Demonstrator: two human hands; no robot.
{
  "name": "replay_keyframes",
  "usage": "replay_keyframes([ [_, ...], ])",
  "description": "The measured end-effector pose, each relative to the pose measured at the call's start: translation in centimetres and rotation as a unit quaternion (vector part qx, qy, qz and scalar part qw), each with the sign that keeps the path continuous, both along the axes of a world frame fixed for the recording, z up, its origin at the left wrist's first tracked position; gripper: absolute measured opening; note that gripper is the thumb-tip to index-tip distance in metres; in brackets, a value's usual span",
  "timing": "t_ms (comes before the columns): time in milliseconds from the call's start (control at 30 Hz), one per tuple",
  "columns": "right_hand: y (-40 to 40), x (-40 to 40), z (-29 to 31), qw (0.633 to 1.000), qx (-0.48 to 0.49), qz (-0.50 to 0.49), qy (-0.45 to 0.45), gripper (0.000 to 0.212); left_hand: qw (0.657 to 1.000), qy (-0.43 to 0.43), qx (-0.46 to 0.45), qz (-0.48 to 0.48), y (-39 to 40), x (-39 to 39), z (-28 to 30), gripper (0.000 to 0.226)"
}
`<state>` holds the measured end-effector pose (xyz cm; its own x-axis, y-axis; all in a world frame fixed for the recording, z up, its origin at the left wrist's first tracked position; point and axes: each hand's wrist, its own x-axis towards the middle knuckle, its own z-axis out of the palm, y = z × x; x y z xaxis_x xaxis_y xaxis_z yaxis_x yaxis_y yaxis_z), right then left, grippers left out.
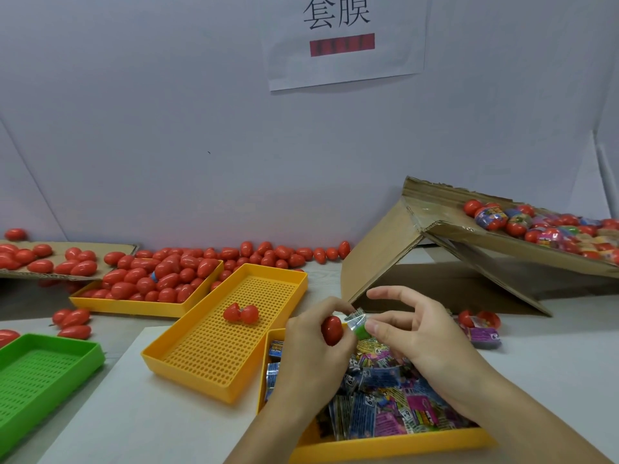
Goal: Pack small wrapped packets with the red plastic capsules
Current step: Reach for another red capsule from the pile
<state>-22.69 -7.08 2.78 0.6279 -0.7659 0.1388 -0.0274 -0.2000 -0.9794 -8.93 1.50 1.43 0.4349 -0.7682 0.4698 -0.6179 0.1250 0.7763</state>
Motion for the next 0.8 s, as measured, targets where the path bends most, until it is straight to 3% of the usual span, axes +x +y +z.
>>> replay_keyframes([
  [333,-0.3,0.08,-0.37,1.0,0.005,0.01,0.021,0.018,0.997,0.066,-0.008,0.027,-0.08,0.21,0.4,0.021],
  [533,-0.63,0.26,-0.59,0.998,0.055,0.007,0.012,0.008,0.998,0.063,-0.004,0.029,-0.1,0.13,0.21,0.019],
  [800,-0.75,0.23,-0.64,0.994,0.099,0.002,-0.035,0.012,0.999,0.047,-0.005,0.022,-0.17,0.16,0.23,0.019],
])
